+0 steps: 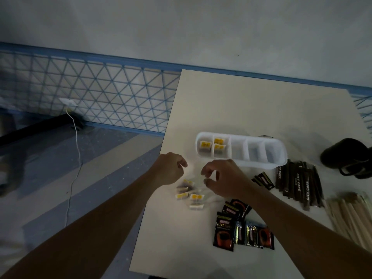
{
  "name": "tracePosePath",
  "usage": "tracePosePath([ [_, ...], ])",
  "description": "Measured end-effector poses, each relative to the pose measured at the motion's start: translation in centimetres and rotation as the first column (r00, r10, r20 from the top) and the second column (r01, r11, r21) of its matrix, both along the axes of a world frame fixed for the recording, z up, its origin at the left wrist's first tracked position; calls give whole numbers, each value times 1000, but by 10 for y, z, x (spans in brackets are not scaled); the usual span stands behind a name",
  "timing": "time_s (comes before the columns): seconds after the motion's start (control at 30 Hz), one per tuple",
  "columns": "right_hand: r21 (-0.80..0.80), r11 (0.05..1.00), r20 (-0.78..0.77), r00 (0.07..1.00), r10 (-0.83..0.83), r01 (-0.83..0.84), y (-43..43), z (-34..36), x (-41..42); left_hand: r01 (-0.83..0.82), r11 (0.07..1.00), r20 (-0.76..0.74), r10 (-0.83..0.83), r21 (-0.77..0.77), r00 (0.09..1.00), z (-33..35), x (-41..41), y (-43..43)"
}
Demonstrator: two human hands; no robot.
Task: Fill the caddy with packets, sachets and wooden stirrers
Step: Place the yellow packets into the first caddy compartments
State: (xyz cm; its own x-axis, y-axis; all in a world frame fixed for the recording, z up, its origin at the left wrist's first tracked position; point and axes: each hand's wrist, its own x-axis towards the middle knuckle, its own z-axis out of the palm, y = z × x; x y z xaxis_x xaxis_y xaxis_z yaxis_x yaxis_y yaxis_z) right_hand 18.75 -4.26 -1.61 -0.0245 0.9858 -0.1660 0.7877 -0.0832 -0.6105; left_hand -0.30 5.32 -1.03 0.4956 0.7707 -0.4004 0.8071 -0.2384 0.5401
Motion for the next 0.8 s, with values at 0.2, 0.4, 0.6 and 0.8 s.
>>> tracePosePath([
  [0.2, -180, 983, 1, 999, 37, -36, -24, -22, -19, 10, 979, -45, -20, -205, 999, -12, -21, -17],
  [0.4, -110, 994, 52, 999, -15, 21, -31, -36, -33, -13, 989, 45, 20, -148, 999, -26, -23, -32],
  [0.6, -33, 997, 62, 996, -64, 66, -34, -44, -44, 16, 993, 55, -10, -117, 998, -24, -18, -35],
  [0.8, 17, 989, 67, 986, -149, 149, -34, -51, -44, 28, 991, 22, -25, -133, 999, -27, -25, -34],
])
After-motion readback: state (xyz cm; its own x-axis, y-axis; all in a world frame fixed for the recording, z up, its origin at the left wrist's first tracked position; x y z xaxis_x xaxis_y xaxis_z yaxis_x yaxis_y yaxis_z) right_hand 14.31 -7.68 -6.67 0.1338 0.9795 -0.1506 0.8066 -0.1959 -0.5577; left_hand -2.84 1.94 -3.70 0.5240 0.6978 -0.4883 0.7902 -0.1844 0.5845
